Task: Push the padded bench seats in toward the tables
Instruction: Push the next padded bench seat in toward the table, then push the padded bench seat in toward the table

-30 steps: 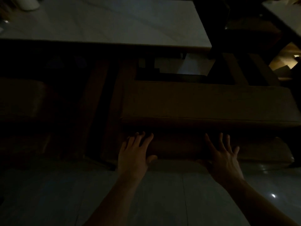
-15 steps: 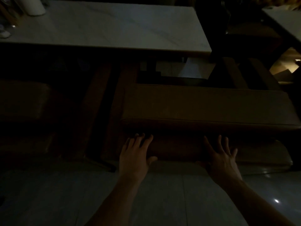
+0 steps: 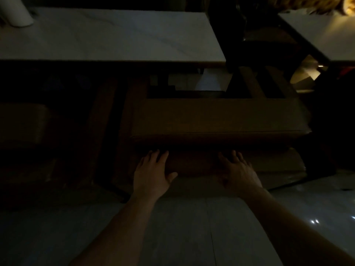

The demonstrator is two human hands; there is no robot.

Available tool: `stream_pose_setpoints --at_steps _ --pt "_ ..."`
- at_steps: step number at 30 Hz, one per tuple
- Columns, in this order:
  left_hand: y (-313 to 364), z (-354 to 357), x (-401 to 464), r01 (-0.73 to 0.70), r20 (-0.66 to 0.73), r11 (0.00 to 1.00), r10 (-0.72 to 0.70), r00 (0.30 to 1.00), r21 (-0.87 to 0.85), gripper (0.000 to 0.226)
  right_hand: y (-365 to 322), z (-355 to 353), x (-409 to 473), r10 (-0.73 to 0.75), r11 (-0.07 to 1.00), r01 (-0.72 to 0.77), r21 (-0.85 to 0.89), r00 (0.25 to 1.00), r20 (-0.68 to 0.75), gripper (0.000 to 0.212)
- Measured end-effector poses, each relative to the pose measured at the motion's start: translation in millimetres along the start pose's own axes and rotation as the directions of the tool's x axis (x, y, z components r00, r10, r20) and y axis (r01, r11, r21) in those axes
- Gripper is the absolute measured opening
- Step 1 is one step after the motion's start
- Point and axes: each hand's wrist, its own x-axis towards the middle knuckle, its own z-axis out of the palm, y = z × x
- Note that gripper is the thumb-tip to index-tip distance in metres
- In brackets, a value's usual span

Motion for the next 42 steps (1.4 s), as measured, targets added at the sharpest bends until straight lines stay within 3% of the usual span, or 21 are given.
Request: stream_pose_setpoints --at_steps 9,15,30,42 --pt "59.1 -49.7 -30.1 -0.129 0.034 0.992 0.129 0.991 0.009 0.086 -2.8 -42.7 -75.0 -0.003 0.996 0.006 0.091 0.999 -0.037 0.091" --pt "131.4 -75.4 -48.5 -0.168 0.085 0.986 0.166 0.982 0.012 0.089 49.7 -79.3 -133.1 0.024 0.988 -0.015 0.156 0.998 -0.055 0.088" --pt "501.9 -35.4 -72.5 -0.304 0.065 0.95 0.309 0.949 -0.075 0.085 416.1 -139.6 -240.4 0.203 0.955 -0.152 0.253 0.96 -0.192 0.082" --pt "723.0 51.4 41.1 -0.352 0.104 0.924 0.368 0.924 -0.149 0.089 643.8 -146.9 -175.9 0.277 0.95 -0.238 0.201 0.942 -0.192 0.092"
